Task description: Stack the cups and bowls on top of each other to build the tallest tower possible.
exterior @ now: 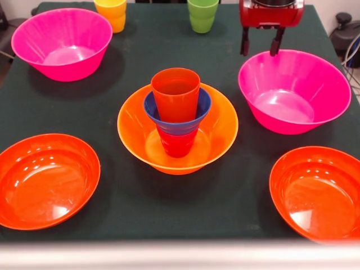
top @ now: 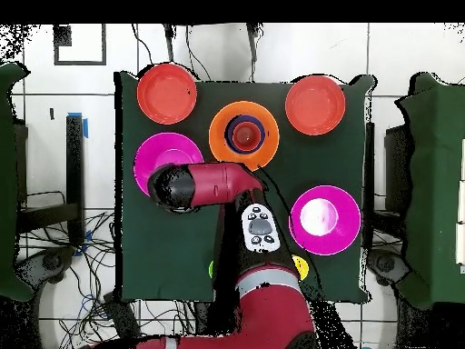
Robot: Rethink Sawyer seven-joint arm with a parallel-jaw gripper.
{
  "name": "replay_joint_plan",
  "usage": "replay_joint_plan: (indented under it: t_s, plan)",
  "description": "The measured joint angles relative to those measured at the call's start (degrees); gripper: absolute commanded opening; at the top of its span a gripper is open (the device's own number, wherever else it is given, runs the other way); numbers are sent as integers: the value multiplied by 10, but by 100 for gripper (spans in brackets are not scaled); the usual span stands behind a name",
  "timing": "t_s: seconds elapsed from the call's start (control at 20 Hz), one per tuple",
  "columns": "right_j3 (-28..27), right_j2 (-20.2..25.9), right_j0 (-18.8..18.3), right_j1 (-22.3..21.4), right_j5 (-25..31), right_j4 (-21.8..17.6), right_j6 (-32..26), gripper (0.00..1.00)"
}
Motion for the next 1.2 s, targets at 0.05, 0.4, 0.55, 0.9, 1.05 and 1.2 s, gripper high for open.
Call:
replay_joint_plan:
  t_s: [0.05,0.4,0.55,0.9,1.05,1.2]
  plan:
    - [1,-2,0,0,-7,0,0,100]
    - [9,-15,0,-1,-67,11,2,100]
    - [11,-18,0,-1,-77,18,6,100]
    - [15,-38,0,-1,-94,28,13,100]
    - [16,-46,0,-1,-96,28,13,100]
    - [16,-51,-1,1,-98,28,13,100]
